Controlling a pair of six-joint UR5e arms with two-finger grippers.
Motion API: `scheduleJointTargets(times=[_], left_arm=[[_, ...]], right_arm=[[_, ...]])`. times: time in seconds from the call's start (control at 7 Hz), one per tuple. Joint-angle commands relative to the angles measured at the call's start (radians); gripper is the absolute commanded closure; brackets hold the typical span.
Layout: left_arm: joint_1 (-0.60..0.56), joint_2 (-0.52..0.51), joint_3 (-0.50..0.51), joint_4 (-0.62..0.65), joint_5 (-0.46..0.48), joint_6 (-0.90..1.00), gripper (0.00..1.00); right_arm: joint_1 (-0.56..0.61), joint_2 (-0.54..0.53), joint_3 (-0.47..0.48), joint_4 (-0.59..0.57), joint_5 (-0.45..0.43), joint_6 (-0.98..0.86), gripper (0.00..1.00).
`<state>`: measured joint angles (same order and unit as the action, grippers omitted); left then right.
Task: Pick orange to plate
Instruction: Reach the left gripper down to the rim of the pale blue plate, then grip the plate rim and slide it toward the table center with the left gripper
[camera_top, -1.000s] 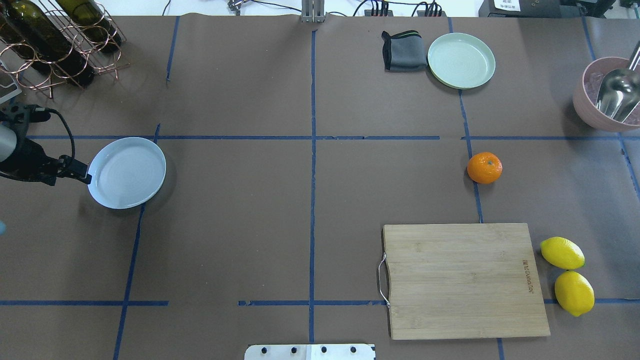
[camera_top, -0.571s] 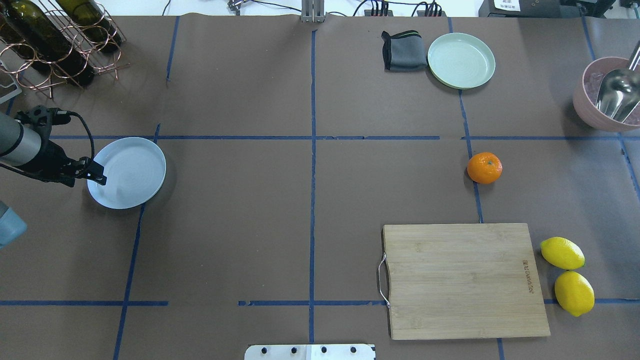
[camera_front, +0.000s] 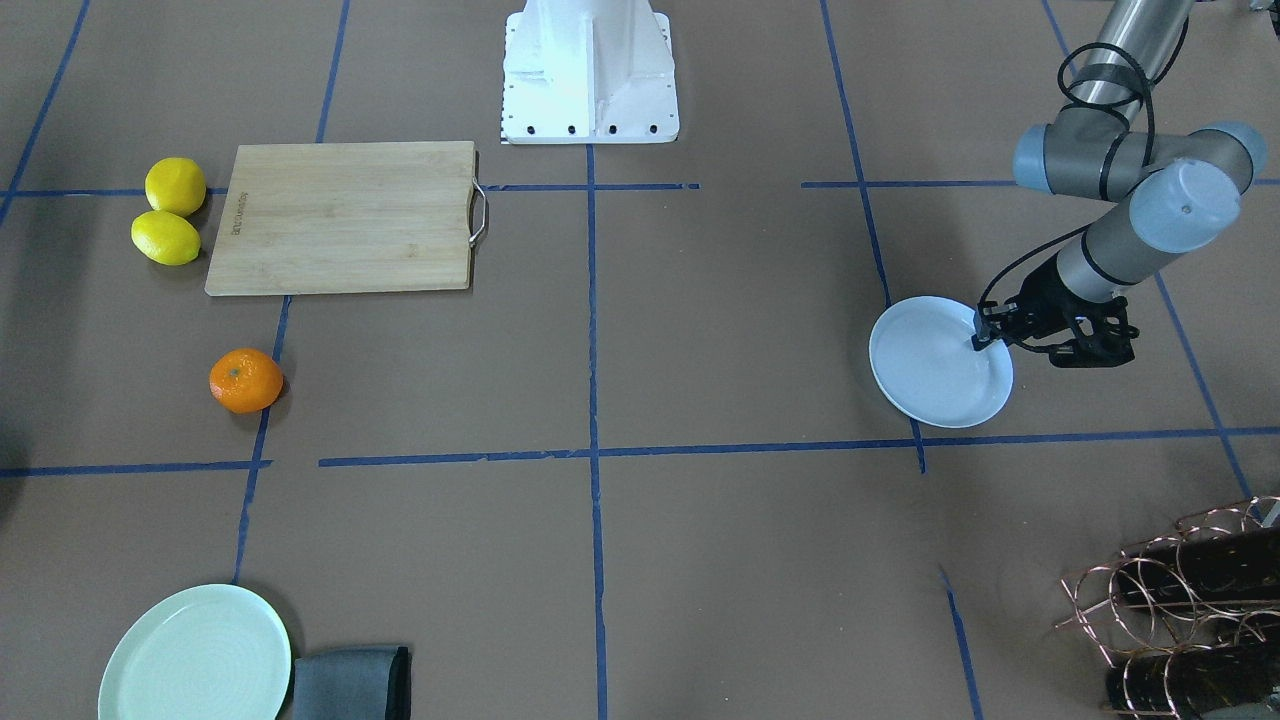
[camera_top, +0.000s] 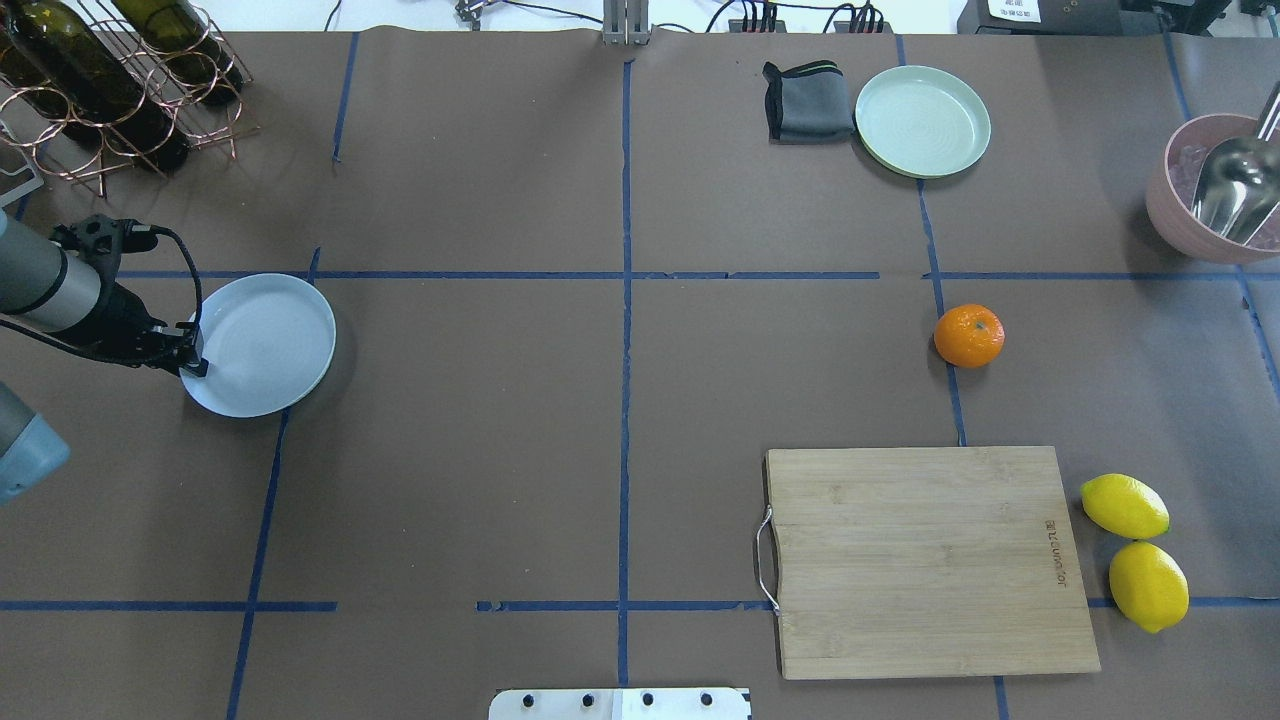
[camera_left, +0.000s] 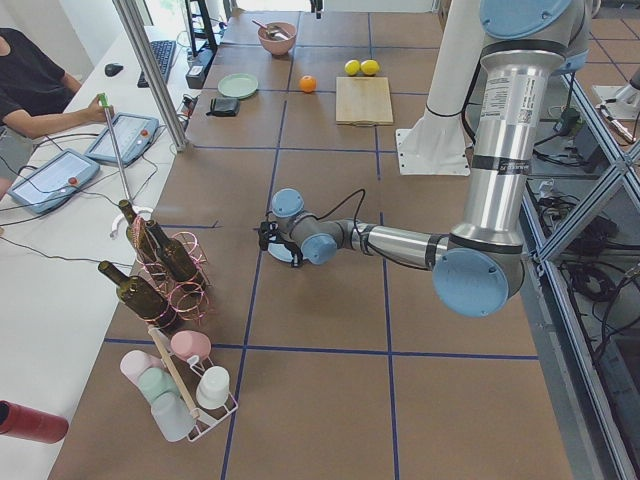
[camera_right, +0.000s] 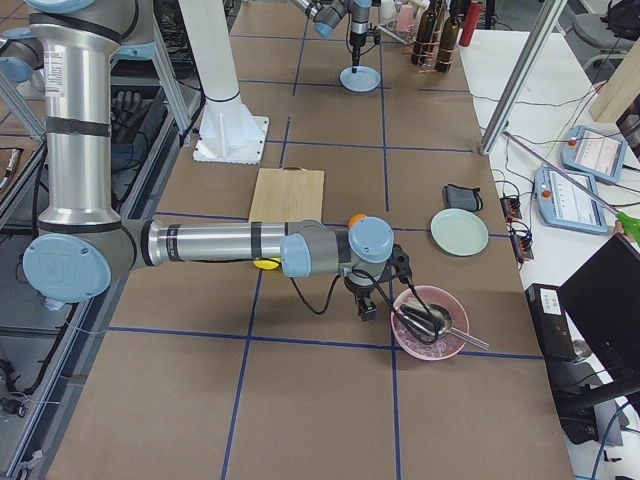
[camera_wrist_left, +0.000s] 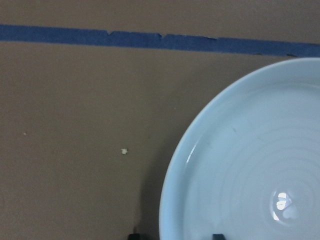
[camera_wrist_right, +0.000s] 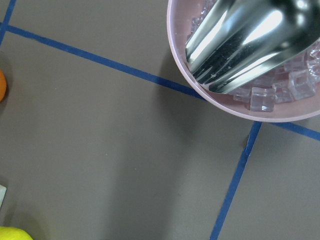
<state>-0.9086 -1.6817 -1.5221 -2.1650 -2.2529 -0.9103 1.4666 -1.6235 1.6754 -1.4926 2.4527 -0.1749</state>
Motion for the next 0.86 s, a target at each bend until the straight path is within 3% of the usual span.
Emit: scheduleJointTargets(times=[0.0, 0.14, 0.43, 0.57, 0.71], left_arm=[[0.001, -0.013, -0.091, 0.001, -0.042, -0.037, 1.00], [0.001, -0.121, -0.099, 0.001, -0.103, -0.162, 1.00], [0.089, -0.306, -0.089, 0.001, -0.102, -0.414, 1.00], [0.173, -0.370, -0.067, 0.002, -0.071, -0.486, 1.00], [0.265, -0.466, -0.008, 0.007, 0.053, -0.534, 1.00]], right_arm=[[0.000, 0.001, 0.000, 0.002, -0.001, 0.000, 0.00], [0.000, 0.002, 0.000, 0.002, 0.000, 0.000, 0.00], [-0.024, 0.010, 0.003, 0.006, 0.002, 0.002, 0.00], [-0.037, 0.016, 0.006, 0.008, 0.002, 0.033, 0.00], [-0.049, 0.022, 0.006, 0.008, 0.002, 0.047, 0.00]])
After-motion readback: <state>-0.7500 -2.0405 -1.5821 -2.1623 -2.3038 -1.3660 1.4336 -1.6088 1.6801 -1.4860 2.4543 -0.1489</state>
